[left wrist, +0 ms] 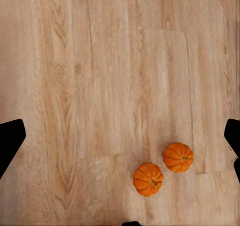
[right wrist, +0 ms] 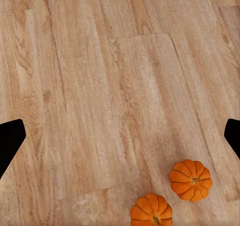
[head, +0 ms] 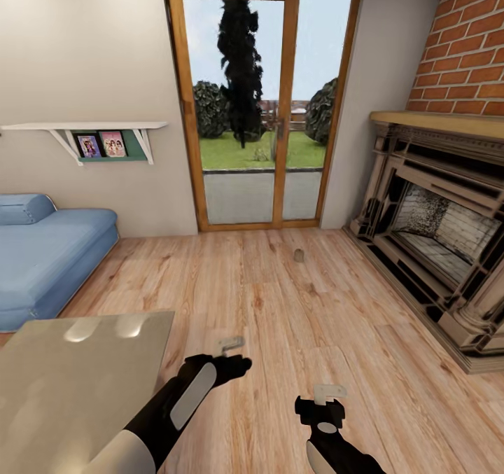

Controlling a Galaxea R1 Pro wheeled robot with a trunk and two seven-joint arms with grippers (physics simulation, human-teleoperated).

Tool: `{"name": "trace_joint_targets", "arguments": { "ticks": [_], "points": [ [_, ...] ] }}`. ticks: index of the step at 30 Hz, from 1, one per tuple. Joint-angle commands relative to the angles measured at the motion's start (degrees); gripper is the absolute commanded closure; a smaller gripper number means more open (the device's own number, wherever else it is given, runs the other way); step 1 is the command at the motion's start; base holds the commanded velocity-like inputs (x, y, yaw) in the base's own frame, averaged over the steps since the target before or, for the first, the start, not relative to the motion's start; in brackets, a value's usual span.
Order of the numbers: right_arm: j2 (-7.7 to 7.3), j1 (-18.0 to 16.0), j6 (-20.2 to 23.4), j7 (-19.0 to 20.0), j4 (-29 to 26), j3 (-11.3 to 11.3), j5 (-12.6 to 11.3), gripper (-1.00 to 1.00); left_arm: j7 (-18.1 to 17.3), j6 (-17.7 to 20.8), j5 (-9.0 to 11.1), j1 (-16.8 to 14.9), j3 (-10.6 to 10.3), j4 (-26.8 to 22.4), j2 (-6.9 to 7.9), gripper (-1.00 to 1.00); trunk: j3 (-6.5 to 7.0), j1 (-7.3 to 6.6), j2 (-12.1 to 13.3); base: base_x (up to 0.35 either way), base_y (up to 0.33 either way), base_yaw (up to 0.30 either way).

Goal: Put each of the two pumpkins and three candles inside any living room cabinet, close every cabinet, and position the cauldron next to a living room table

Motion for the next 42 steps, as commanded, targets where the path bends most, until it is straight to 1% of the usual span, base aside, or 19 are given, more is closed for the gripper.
{"name": "trace_joint_targets", "arguments": {
  "ticks": [1,4,12,22,31,42],
  "points": [
    [-0.04,-0.1,0.0,-0.5,-0.1,0.5,-0.5,-1.0,0.6,0.1,0.7,0.0,-0.1,-0.4,0.02,-1.0,-0.07,0.01,-0.1,0.0,0.0,0.0],
    [-0.01,-0.1,0.0,-0.5,0.0,0.5,-0.5,-1.0,0.6,0.1,1.0,0.0,-0.2,-1.8,-0.05,-1.0,-0.07,0.01,-0.1,0.0,0.0,0.0],
    [0.01,-0.1,0.0,-0.5,-0.1,0.5,-0.5,-1.0,0.6,0.1,1.3,0.0,0.0,-2.7,-0.01,-1.0,-0.07,0.01,-0.1,0.0,0.0,0.0],
    [-0.05,-0.1,-0.1,-0.5,-0.1,0.4,-0.5,-1.0,0.6,0.1,1.2,0.0,0.0,-2.9,0.1,-1.0,-0.07,0.01,-0.1,0.0,0.0,0.0],
    [-0.08,-0.1,-0.1,-0.5,-0.1,0.4,-0.5,-1.0,0.6,0.1,1.2,0.0,0.5,-2.9,0.42,-1.0,-0.07,0.01,-0.1,0.0,0.0,0.0],
    [-0.06,-0.1,-0.1,-0.5,0.0,0.4,-0.6,-1.0,0.6,0.1,1.2,0.0,0.4,-2.9,0.44,-1.0,-0.07,0.01,-0.1,0.0,0.0,0.0]
  ]
}}
